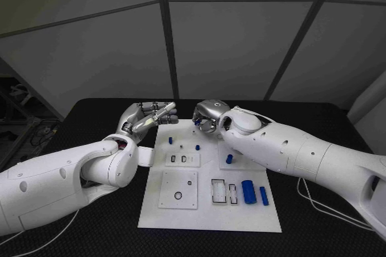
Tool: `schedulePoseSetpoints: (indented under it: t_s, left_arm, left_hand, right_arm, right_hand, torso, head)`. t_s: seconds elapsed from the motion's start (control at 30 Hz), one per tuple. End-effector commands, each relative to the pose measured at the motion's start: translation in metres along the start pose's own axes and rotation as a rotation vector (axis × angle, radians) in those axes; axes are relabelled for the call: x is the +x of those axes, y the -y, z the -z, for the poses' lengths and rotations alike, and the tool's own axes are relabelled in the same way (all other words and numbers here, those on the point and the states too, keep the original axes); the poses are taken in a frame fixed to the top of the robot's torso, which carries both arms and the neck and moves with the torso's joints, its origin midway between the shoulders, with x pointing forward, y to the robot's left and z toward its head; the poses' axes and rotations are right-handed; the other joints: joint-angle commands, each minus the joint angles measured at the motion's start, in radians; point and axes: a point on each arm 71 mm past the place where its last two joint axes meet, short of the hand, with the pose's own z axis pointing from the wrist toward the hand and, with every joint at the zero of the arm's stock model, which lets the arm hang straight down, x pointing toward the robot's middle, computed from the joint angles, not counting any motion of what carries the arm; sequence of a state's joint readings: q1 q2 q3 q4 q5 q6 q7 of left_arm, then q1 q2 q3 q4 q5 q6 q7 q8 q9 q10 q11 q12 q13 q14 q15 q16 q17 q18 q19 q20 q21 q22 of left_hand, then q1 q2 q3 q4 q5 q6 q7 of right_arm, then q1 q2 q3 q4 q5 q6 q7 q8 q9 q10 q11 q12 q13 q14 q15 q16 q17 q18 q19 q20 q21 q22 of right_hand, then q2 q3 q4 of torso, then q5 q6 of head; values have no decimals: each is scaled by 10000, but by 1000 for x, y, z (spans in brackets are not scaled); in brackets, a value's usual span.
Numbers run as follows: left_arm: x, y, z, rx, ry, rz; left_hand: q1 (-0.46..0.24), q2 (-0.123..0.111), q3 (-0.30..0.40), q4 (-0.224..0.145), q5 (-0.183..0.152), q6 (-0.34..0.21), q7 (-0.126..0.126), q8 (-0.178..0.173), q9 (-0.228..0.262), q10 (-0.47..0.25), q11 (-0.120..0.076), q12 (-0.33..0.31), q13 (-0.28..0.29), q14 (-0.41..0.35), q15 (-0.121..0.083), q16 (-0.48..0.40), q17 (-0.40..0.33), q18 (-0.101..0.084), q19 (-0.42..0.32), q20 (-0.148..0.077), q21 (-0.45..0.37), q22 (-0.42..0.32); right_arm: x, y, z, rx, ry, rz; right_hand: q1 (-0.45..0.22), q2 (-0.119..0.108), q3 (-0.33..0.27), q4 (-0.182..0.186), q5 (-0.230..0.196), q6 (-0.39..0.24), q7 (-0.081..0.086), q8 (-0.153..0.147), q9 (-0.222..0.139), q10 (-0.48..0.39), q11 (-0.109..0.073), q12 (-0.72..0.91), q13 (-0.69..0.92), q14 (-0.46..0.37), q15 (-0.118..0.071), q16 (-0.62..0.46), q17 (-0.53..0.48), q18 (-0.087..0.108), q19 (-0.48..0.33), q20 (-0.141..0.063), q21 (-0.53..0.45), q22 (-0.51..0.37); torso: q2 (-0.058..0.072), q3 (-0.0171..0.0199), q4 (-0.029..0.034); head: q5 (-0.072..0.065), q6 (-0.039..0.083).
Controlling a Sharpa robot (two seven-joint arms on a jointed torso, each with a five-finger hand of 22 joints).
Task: Assemble the parts on the task board
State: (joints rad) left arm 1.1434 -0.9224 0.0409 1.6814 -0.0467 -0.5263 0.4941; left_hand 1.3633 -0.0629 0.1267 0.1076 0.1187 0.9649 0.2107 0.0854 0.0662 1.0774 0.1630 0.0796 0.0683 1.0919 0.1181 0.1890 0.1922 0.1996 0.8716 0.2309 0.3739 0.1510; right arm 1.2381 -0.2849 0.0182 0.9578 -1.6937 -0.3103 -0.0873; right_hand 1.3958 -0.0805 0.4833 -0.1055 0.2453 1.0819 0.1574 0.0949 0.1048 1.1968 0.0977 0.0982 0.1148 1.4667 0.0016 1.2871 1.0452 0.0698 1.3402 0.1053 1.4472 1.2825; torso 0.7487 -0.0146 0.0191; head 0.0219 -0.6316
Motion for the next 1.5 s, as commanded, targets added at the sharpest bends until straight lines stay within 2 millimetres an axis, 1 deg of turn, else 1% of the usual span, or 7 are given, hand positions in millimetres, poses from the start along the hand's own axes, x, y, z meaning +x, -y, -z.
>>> schedulePoseSetpoints:
  t_s: [0.03, 0.2, 0.47, 0.93, 1.03, 1.27, 1.5]
  left_arm:
    - [2, 2, -1, 111, -176, 17]
    - [3, 2, -1, 116, -178, 16]
    - [2, 3, -1, 126, -182, 13]
    - [2, 4, -2, 113, -200, 15]
    - [1, 4, -2, 102, -203, 16]
    - [-2, 3, -2, 74, -171, -7]
    - [-8, 3, -2, 61, -70, -69]
  left_hand:
    - [-64, 45, -22, -45, -26, -11, 79, -32, -8, -56, 26, -42, -7, -58, 23, -63, 9, -187, -53, 10, -69, -10]
    - [-65, 49, -24, -52, -26, -12, 83, -39, -8, -59, 30, -49, -7, -69, 27, -77, 12, -188, -66, 14, -78, -14]
    - [-65, 50, -26, -55, -26, -15, 85, -44, -9, -64, 32, -54, -7, -74, 30, -84, 13, -188, -73, 16, -81, -17]
    - [-65, 50, -26, -55, -26, -15, 85, -44, -9, -64, 32, -54, -7, -74, 30, -84, 13, -188, -73, 16, -81, -17]
    - [-67, 58, -29, -62, -27, -21, 90, -55, -9, -72, 37, -64, -7, -83, 34, -99, 18, -187, -86, 21, -89, -22]
    - [-71, 61, -36, -72, -28, -32, 95, -71, -10, -89, 45, -80, -8, -103, 43, -122, 22, -188, -105, 29, -100, -29]
    - [-69, 72, -40, -88, -29, -41, 96, -88, -10, -110, 51, -98, -9, -134, 55, -157, 26, -189, -134, 40, -116, -38]
  right_arm:
    - [8, -2, 1, -104, -515, 44]
    - [10, -4, 0, -137, -592, 64]
    - [11, -2, 0, -72, -652, 93]
    - [9, -2, -1, -115, -353, 1]
    - [7, -1, 1, -93, -105, -26]
    - [-2, 5, 10, -56, 755, -281]
    - [-13, 15, 29, -56, 1371, -826]
  right_hand:
    - [-76, -47, 48, 14, 12, -92, -14, -65, 14, 29, -121, -7, 228, 166, 27, 48, -22, -39, -15, 59, 1, -26]
    - [-130, -68, 50, 32, -42, -194, 6, -130, 9, -86, -92, -80, 218, 163, 55, 67, -10, -39, -22, 82, 4, -20]
    - [-318, -191, 93, 114, -192, -545, 134, -280, -4, -943, 125, -370, 25, 79, 222, -40, -261, 62, -404, 238, -205, -472]
    - [-372, -319, 108, 115, -213, -918, 207, -326, -19, -1584, 246, -341, -186, -45, 331, -237, -659, 189, -854, 353, -492, -1034]
    - [-374, -372, 78, 101, -209, -1138, 193, -331, -50, -1828, 269, -321, -262, -107, 355, -342, -842, 234, -1007, 380, -602, -1234]
    - [-387, -496, -213, 77, -194, -1659, 21, -317, -111, -2382, 346, -221, -403, -257, 410, -599, -1296, 333, -1368, 439, -894, -1735]
    - [-403, -491, -511, 116, -60, -1719, -42, -274, -83, -2496, 349, -8, -419, -360, 414, -790, -1622, 389, -1567, 459, -1086, -2031]
  torso:
    - [1, -5, 4]
    - [3, 0, -6]
    - [4, -4, -12]
    - [9, -3, -9]
    - [-2, -1, -31]
    - [-12, 8, -59]
    - [-45, 22, -103]
  head:
    - [-45, -12]
    - [-29, -9]
    - [-24, 7]
    - [6, 17]
    - [21, 22]
    - [18, 55]
    - [11, 137]
